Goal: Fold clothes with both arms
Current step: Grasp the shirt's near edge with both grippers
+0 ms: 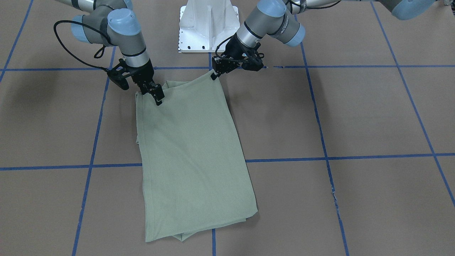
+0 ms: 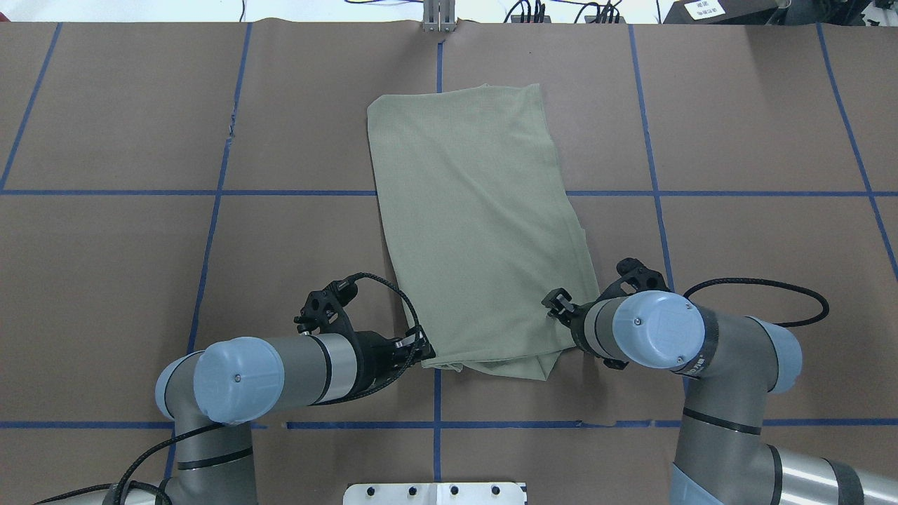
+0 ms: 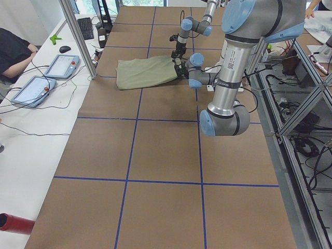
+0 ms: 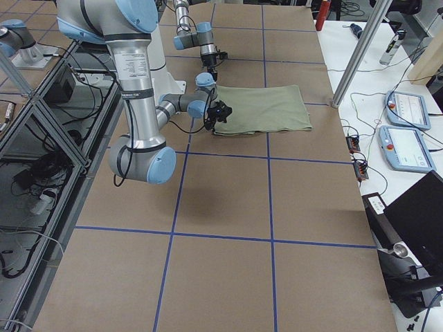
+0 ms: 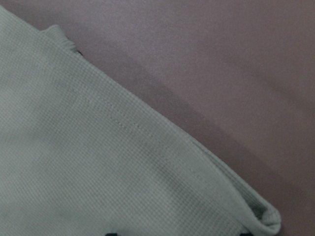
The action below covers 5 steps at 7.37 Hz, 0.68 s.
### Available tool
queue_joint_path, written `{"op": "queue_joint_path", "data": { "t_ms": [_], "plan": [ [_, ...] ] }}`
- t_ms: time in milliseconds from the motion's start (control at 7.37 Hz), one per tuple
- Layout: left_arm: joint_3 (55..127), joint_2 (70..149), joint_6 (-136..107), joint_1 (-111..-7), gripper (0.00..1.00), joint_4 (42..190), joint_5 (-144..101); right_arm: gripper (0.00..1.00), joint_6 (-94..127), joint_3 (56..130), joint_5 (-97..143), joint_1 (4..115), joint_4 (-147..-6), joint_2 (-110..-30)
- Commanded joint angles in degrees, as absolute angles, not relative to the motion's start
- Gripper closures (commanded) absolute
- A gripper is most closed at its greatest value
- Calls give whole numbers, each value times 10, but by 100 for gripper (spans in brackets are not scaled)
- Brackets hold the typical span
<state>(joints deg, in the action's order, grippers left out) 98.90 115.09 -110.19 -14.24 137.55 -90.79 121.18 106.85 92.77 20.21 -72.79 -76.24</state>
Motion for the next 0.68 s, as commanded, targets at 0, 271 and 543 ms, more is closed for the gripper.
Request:
{"op": "queue_joint_path", "data": {
  "t_ms": [0, 271, 543],
  "plan": [
    [988, 1150, -1101, -142, 100, 1375, -908, 97, 1231, 1070, 928, 202, -728, -757],
    [989, 1150, -1101, -142, 100, 1375, -908, 100, 1231, 1071, 928, 202, -728, -756],
    [991, 1151, -1100, -142, 100, 1375, -908, 100, 1233, 1081, 931, 203, -728, -754]
  ]
}}
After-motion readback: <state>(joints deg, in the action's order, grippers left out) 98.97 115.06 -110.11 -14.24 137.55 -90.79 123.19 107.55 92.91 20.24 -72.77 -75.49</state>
